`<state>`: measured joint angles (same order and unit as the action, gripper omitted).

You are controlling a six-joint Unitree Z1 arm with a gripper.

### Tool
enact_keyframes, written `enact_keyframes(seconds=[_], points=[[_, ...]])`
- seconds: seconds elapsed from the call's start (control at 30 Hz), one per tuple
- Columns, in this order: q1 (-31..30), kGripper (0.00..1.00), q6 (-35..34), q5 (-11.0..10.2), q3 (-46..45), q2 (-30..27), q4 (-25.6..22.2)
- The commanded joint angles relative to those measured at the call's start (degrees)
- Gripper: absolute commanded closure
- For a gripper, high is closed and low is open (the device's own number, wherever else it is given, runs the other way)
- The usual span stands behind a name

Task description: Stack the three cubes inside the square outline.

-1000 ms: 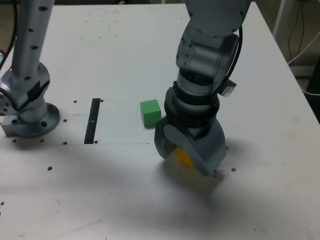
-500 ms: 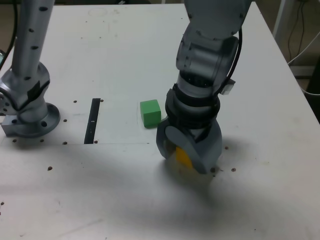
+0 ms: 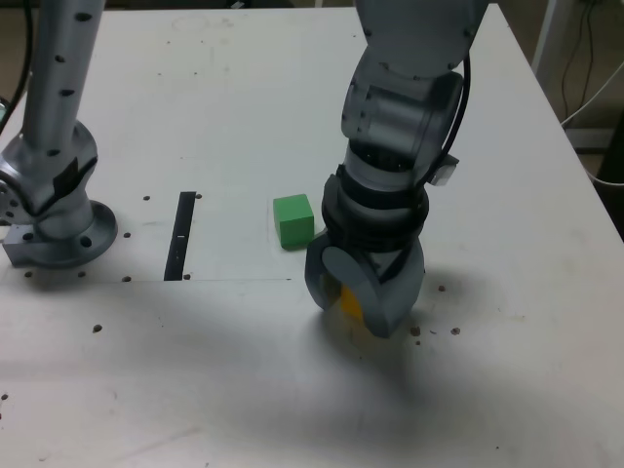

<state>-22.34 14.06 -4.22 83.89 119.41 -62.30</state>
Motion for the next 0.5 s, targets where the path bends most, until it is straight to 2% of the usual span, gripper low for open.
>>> enact_keyframes(seconds=[0.0, 0.23, 0.47], points=[[-0.06, 0.54, -0.12, -0.01, -0.19, -0.49, 0.07], [-0.10, 0.54, -0.45, -0.06, -0.19, -0.97, -0.32], [-0.33, 0.54, -3.19, -1.78, 1.51, -4.70, -6.72]])
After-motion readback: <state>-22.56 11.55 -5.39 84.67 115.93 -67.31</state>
